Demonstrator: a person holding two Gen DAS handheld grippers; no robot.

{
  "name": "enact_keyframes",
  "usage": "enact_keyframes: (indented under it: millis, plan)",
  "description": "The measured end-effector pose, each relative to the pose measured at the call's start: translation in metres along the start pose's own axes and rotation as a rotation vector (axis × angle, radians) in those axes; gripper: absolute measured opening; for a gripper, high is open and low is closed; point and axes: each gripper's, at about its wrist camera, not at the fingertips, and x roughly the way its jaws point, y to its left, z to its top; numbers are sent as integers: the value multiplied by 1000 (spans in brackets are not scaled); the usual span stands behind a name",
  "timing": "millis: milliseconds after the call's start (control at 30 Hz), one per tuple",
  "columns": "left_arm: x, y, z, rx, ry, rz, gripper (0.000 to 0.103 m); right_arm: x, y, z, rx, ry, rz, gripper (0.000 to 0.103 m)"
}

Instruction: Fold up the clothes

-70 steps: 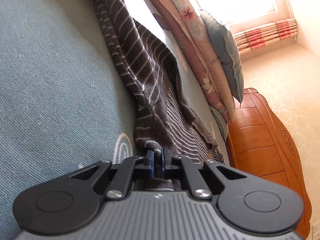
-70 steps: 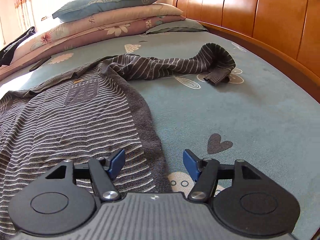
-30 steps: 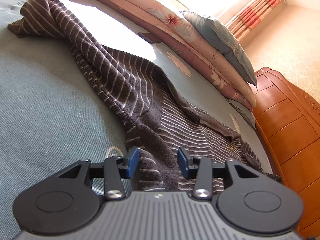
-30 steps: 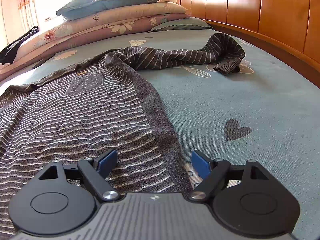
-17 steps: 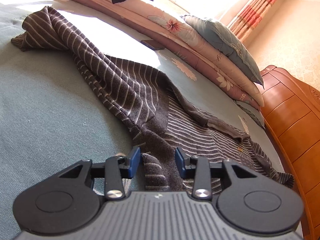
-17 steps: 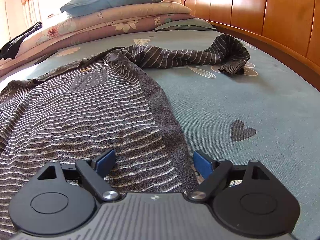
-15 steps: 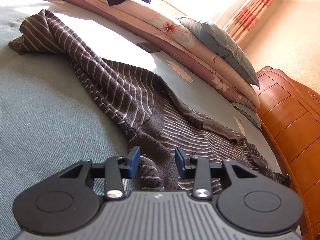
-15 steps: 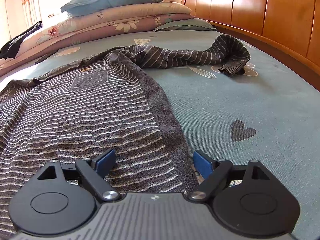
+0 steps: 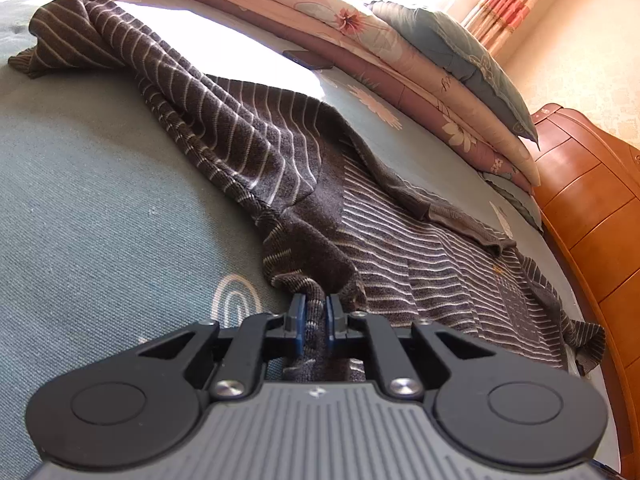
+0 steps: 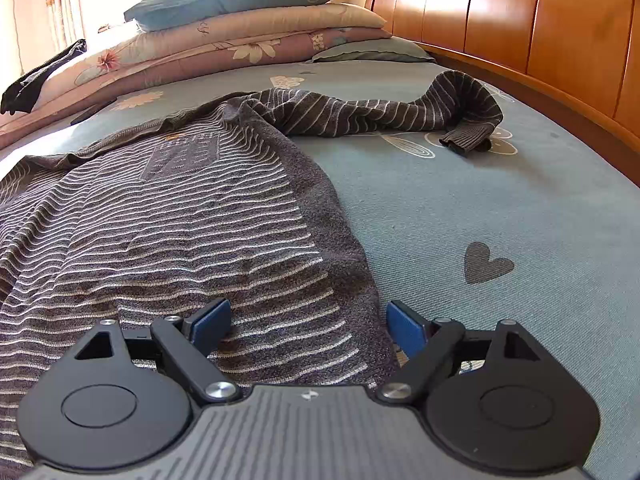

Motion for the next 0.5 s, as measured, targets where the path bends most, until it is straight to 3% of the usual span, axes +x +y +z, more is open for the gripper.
enact_keyframes:
  millis: [133, 167, 233, 400, 500]
  plan:
    - [-24, 13, 12, -63, -67, -50, 7, 0, -2, 0, 5, 2, 7, 88]
    - [-28, 19, 15, -89, -84, -58, 3, 0, -1, 0, 5, 2, 7, 88]
    - [-33, 23, 18, -75, -116, -15, 0, 0, -1, 0, 2, 1, 6, 88]
    - [-21, 44, 19, -203, -43, -156, 1, -4, 0, 2, -6, -25, -6, 88]
    - [-17, 46, 18, -220, -42, -166, 14, -15, -3, 8, -16, -100, -26, 88]
